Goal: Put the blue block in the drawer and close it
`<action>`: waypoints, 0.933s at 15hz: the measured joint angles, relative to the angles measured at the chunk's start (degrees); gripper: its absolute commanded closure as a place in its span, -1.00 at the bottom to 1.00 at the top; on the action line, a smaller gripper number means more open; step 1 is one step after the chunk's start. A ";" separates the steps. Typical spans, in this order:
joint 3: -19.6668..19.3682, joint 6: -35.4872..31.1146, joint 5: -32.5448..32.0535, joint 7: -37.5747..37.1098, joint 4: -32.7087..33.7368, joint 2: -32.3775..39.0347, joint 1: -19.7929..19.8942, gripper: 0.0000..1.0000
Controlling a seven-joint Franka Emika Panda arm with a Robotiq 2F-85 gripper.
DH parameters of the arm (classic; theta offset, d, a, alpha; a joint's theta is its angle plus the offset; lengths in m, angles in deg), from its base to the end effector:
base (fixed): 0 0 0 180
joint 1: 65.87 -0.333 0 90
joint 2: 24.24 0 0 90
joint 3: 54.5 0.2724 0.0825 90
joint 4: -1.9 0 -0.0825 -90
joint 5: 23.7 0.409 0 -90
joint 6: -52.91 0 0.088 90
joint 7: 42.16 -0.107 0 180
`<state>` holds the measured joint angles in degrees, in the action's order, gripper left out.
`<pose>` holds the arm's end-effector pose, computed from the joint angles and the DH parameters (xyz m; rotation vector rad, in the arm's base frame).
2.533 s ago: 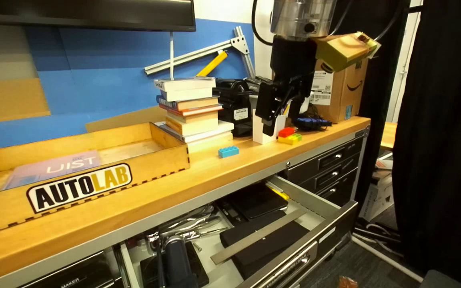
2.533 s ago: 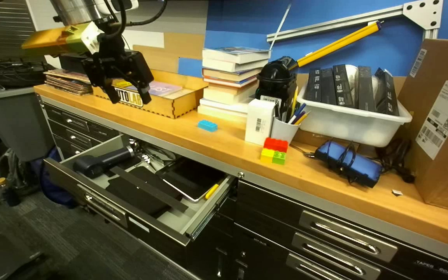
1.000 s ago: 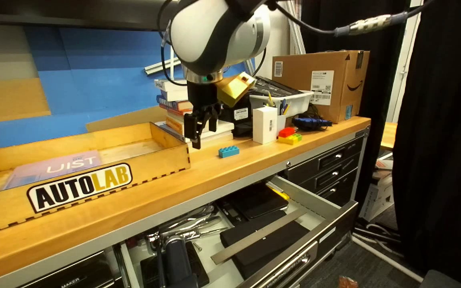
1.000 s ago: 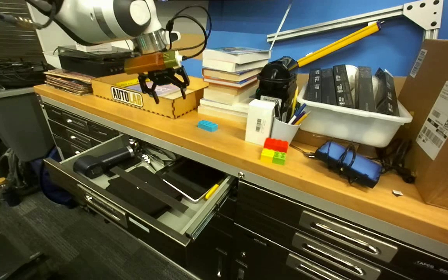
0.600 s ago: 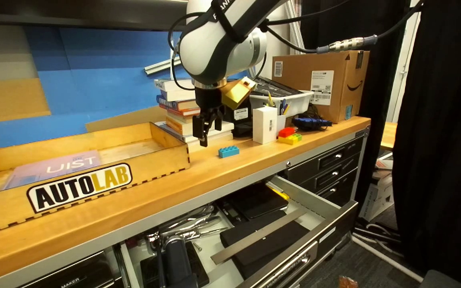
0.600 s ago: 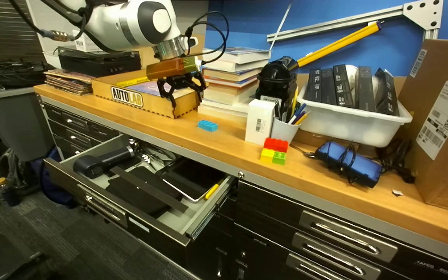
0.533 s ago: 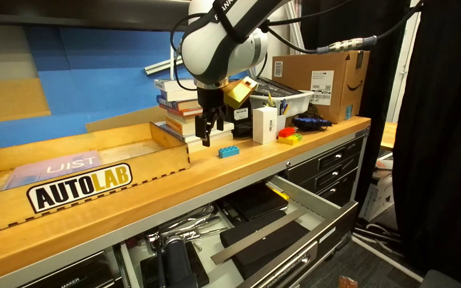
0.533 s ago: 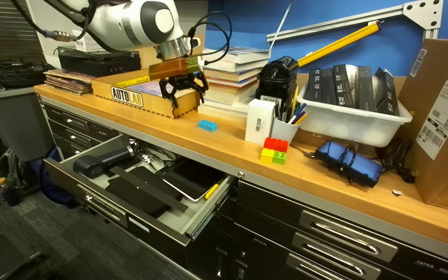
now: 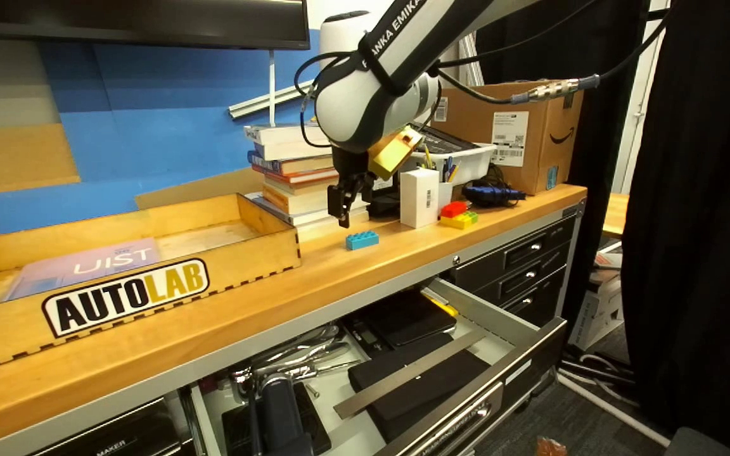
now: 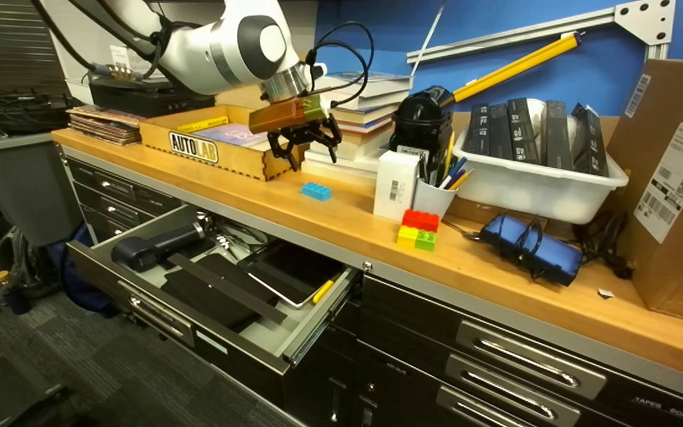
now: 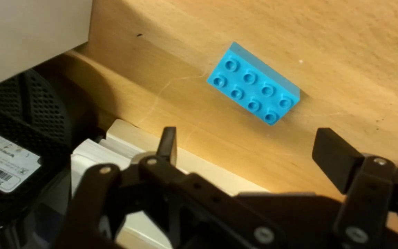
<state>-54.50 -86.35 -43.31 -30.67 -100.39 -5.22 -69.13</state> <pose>0.6748 0.0374 0.3471 2.7470 0.6762 0.4159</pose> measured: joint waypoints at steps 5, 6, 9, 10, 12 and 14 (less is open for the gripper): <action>-0.24 -0.43 -0.51 -1.92 -0.04 1.68 -0.24 -1.00; -0.21 0.05 -0.52 -1.57 -0.05 1.88 -0.34 -1.00; -0.18 1.04 -1.03 -0.67 -0.12 2.01 -0.57 -1.00; -0.16 1.04 -1.46 -0.58 -0.13 2.07 -0.59 -1.00; -0.15 1.04 -2.09 -0.42 -0.14 2.30 -0.62 -1.00; -0.12 1.04 -2.34 -0.13 -0.14 2.75 -0.67 -1.00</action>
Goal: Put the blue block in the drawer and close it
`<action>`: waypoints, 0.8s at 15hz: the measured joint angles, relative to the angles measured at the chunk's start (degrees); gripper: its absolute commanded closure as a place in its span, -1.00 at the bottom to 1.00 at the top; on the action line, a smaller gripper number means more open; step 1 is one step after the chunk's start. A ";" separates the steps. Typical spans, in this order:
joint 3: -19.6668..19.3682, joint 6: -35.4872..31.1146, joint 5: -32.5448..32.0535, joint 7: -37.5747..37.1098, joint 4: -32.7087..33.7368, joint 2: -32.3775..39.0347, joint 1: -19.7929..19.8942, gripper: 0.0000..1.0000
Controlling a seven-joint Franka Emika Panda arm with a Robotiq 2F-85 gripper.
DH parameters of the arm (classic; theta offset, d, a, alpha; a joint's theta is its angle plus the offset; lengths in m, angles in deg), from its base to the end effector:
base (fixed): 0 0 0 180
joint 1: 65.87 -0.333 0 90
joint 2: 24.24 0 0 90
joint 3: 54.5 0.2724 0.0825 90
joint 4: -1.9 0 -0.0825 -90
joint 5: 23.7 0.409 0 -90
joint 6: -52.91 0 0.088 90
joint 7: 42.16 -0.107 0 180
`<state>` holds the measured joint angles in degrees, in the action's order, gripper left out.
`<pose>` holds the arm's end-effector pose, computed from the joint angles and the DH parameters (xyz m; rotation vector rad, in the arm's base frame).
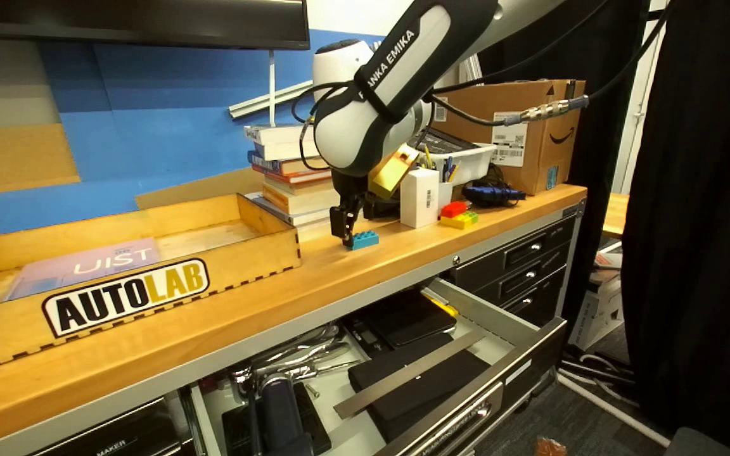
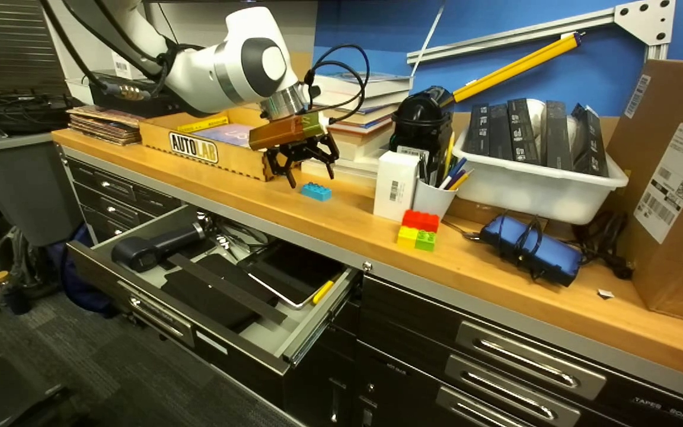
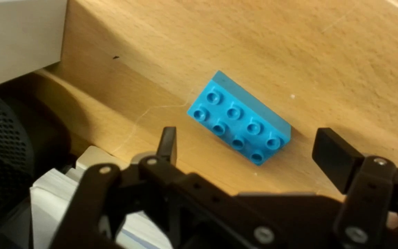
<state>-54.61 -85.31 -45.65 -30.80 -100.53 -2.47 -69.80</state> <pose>0.6725 0.0429 0.3116 2.7253 0.7268 0.3160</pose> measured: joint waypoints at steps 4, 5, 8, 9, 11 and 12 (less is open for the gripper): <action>0.16 0.00 0.00 0.86 0.07 1.19 0.00 -1.00; 0.22 0.00 0.03 1.15 0.13 1.52 0.00 -1.00; 0.91 0.22 1.56 4.18 0.73 2.05 0.46 -1.00; 1.32 0.54 2.63 5.79 0.96 2.06 0.79 -1.00; 2.16 1.45 4.60 8.95 1.47 2.12 1.56 -1.00; 2.39 1.91 5.19 10.17 1.70 2.14 1.83 -1.00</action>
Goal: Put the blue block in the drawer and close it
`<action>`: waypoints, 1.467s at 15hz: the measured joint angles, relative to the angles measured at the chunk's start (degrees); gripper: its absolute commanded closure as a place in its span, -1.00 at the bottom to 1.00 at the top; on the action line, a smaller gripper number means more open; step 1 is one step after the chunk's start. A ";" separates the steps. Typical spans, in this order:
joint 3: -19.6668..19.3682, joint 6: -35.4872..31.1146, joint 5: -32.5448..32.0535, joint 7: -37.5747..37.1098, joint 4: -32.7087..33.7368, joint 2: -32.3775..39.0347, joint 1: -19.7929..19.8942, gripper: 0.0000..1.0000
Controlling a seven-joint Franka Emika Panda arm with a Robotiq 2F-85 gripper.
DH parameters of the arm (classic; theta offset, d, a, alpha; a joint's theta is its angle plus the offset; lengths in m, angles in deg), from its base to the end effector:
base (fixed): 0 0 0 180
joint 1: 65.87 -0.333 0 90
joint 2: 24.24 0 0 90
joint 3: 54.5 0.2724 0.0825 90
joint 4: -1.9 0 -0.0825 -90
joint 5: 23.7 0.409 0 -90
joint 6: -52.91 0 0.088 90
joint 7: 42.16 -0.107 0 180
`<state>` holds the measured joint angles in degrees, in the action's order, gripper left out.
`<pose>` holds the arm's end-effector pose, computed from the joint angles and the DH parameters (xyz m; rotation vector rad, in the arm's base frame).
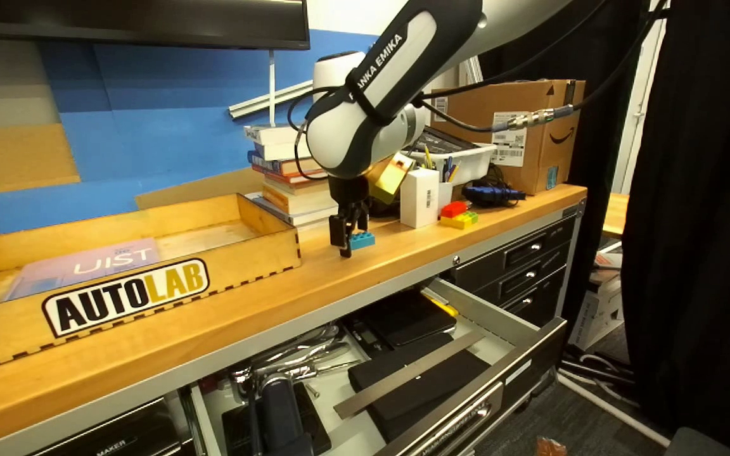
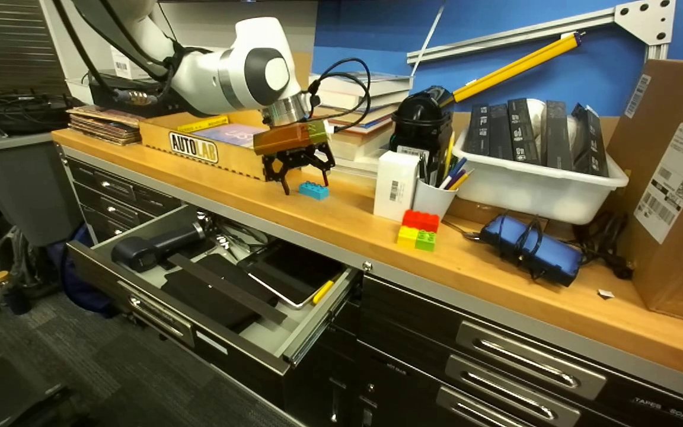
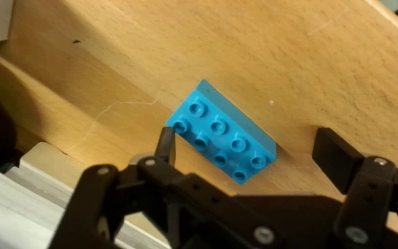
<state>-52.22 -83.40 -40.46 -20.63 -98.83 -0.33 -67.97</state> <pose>0.6757 0.0470 0.2975 2.7499 0.9092 0.2482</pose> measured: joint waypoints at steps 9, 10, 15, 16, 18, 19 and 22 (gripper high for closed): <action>0.66 5.54 2.65 5.40 1.14 0.47 1.79 -1.00; 0.66 6.25 2.76 5.52 1.12 0.47 1.93 -1.00; 0.93 10.11 4.64 5.90 0.73 0.03 2.26 -1.00; 1.01 10.77 4.92 5.90 0.40 -0.25 2.26 -1.00; 1.10 11.59 5.69 5.90 -0.38 -0.88 2.30 -1.00; 1.12 11.64 6.13 5.90 -0.78 -1.21 2.34 -1.00; 1.35 11.09 6.83 5.93 -1.68 -2.51 2.39 -1.00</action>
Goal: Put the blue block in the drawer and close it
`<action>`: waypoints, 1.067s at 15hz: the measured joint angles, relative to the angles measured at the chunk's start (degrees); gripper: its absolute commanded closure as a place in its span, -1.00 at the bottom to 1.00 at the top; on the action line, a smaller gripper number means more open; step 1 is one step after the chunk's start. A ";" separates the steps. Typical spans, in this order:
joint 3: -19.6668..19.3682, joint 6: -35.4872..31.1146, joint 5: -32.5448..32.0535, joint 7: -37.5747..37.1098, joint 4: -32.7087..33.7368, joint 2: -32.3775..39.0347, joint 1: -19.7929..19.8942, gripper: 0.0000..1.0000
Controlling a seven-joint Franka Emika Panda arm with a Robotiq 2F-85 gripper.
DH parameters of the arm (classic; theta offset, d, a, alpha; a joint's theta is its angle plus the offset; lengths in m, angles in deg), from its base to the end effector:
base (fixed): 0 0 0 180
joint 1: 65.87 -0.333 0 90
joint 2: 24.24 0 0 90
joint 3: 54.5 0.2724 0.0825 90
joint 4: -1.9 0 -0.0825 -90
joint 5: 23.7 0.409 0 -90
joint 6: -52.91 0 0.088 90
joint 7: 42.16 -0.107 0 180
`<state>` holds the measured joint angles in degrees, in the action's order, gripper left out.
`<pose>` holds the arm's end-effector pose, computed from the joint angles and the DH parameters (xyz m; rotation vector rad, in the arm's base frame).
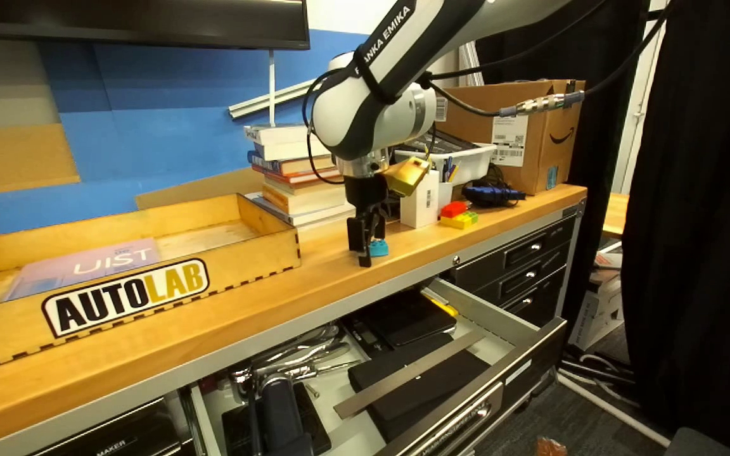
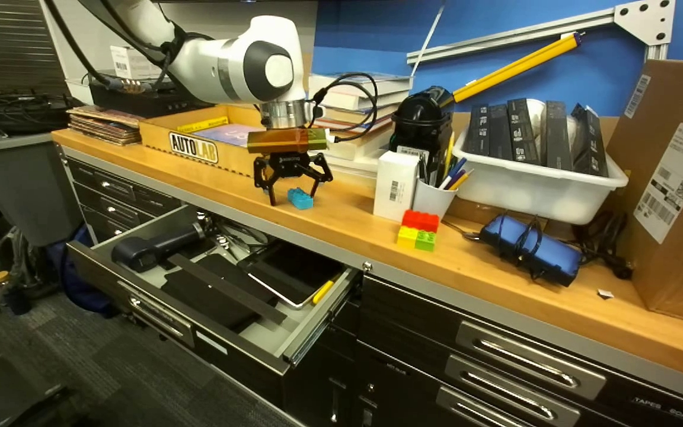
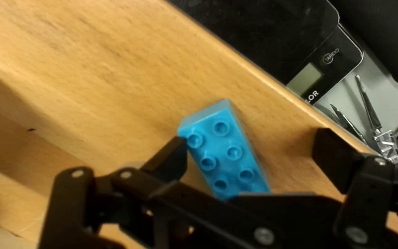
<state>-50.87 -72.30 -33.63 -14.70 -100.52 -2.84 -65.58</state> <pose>0.6522 0.0298 0.2933 2.8700 0.9370 0.0002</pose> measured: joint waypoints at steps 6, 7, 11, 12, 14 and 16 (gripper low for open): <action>1.86 -1.28 0.12 3.13 -0.31 -2.54 -0.15 -1.00; 2.13 -1.25 0.07 4.49 -0.30 -2.70 -0.19 -1.00; 2.60 0.23 -0.03 11.56 -0.27 -2.72 -0.25 -1.00; 2.58 0.61 -0.10 12.91 -0.25 -2.59 -0.23 -1.00; 2.40 0.92 -0.39 14.83 -0.08 -2.00 -0.21 -1.00; 2.13 0.29 -1.16 14.95 0.19 -1.17 -0.22 -1.00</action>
<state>-48.75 -72.01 -34.79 0.26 -100.33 -4.01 -65.80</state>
